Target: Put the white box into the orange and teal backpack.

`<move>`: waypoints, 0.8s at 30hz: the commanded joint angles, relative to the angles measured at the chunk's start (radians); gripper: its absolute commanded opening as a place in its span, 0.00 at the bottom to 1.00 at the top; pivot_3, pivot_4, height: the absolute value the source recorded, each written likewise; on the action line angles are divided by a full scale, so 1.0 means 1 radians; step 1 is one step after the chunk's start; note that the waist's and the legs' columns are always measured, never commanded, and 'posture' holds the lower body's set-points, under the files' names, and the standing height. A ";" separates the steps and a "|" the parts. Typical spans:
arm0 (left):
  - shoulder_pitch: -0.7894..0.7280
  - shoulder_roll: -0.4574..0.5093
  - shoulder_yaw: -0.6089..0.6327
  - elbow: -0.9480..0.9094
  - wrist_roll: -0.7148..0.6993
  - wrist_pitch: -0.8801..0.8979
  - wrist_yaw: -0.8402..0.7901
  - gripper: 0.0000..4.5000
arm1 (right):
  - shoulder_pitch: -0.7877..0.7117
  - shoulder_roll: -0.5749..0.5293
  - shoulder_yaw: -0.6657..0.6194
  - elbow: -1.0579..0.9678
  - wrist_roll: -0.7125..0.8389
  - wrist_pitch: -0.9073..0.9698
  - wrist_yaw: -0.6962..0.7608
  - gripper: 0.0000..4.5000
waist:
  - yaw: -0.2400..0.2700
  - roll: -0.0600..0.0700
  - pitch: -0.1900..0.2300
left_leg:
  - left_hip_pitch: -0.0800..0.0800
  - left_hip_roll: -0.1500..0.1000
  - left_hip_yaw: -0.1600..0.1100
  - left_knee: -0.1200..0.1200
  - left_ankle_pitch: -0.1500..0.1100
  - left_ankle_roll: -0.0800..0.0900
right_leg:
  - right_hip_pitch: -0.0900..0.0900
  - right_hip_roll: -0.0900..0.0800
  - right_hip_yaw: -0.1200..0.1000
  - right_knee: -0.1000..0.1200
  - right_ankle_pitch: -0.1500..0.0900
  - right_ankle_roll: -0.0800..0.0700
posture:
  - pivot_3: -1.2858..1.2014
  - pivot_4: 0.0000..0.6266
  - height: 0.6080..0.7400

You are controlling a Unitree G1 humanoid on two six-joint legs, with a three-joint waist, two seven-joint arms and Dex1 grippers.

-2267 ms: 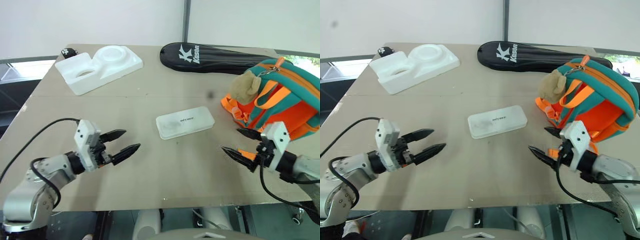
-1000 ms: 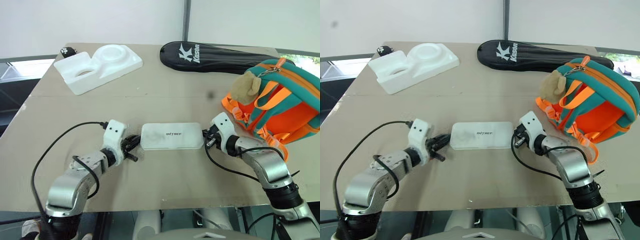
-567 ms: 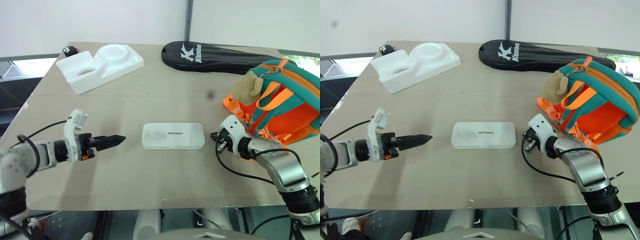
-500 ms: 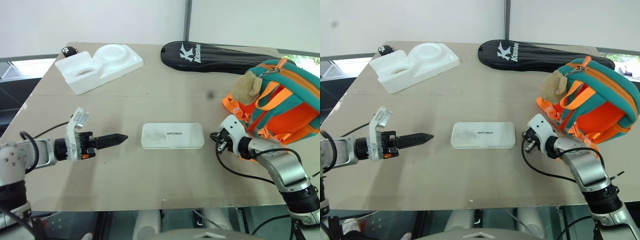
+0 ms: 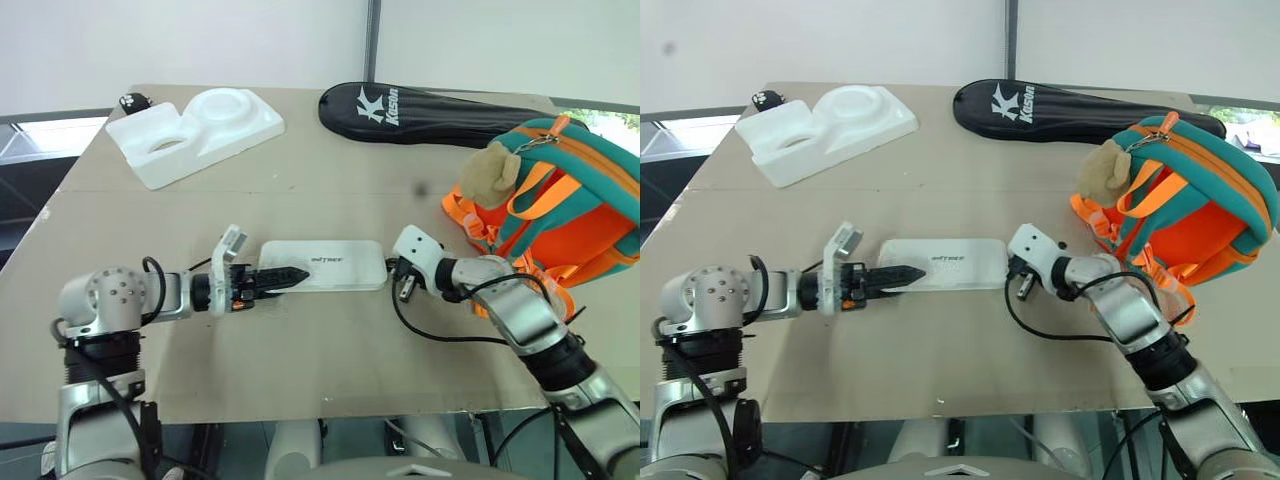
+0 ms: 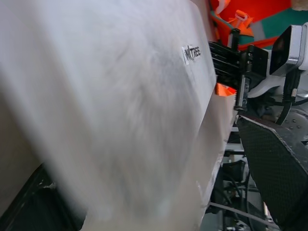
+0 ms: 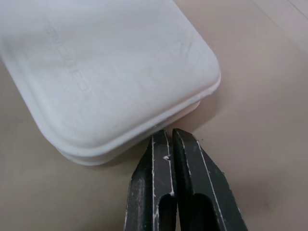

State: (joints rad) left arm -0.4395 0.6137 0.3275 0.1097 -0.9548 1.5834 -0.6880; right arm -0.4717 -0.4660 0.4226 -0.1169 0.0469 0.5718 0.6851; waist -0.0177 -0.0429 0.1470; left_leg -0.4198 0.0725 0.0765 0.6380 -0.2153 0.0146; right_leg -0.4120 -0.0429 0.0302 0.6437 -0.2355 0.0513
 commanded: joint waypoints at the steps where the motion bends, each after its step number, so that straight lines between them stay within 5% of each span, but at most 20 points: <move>1: -0.018 -0.035 0.074 0.025 -0.021 0.024 0.022 0.88 | 0.022 -0.013 -0.006 0.015 -0.011 -0.031 0.026 0.00 | 0.001 0.000 0.000 | 0.000 0.000 0.000 0.000 0.000 0.000 | 0.000 0.000 0.000 0.000 0.000 0.000 | 0.52 0.24 1.00; 8: 0.010 -0.088 0.164 0.033 -0.109 0.031 0.112 0.28 | 0.078 -0.034 -0.072 -0.036 0.011 -0.026 0.030 0.00 | 0.005 0.000 0.000 | 0.000 0.000 -0.001 0.000 0.000 0.000 | 0.001 0.000 0.000 0.000 0.001 0.001 | 0.52 0.24 1.00; 12: 0.036 -0.104 0.182 -0.001 -0.148 0.031 0.156 0.27 | 0.115 -0.042 -0.108 -0.082 0.023 -0.017 0.024 0.00 | 0.005 0.000 0.000 | 0.000 0.000 -0.001 0.001 0.000 0.000 | 0.001 -0.001 0.000 0.000 0.000 0.001 | 0.52 0.24 1.00; 16: 0.040 -0.125 0.245 -0.070 -0.196 0.027 0.173 0.27 | 0.182 -0.019 -0.275 -0.229 0.146 0.095 -0.010 0.00 | 0.006 0.000 0.000 | -0.001 0.000 -0.001 0.001 0.000 0.000 | 0.001 -0.001 0.000 0.000 0.000 0.000 | 0.52 0.24 1.00; 19: 0.039 -0.141 0.287 -0.143 -0.243 -0.008 0.185 0.27 | 0.266 -0.015 -0.439 -0.437 0.299 0.225 -0.018 0.16 | 0.006 0.000 0.001 | -0.003 0.000 -0.002 0.001 0.000 0.000 | 0.000 -0.001 -0.001 0.000 0.000 0.001 | 0.52 0.24 1.00; 24: -0.008 -0.195 0.313 -0.215 -0.300 -0.084 0.262 0.27 | 0.466 -0.012 -0.846 -0.802 0.766 0.552 -0.103 0.72 | 0.019 0.001 0.001 | -0.006 -0.001 -0.007 0.001 0.000 0.000 | -0.001 -0.002 -0.006 -0.001 0.001 0.001 | 0.52 0.24 1.00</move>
State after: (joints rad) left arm -0.4188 0.4292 0.6221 -0.0570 -1.1942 1.5369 -0.4400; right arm -0.0524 -0.4581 -0.2845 -0.7998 0.6313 1.0223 0.6086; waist 0.0014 -0.0420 0.1478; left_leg -0.4267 0.0710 0.0682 0.6386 -0.2154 0.0142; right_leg -0.4122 -0.0457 0.0222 0.6424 -0.2350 0.0522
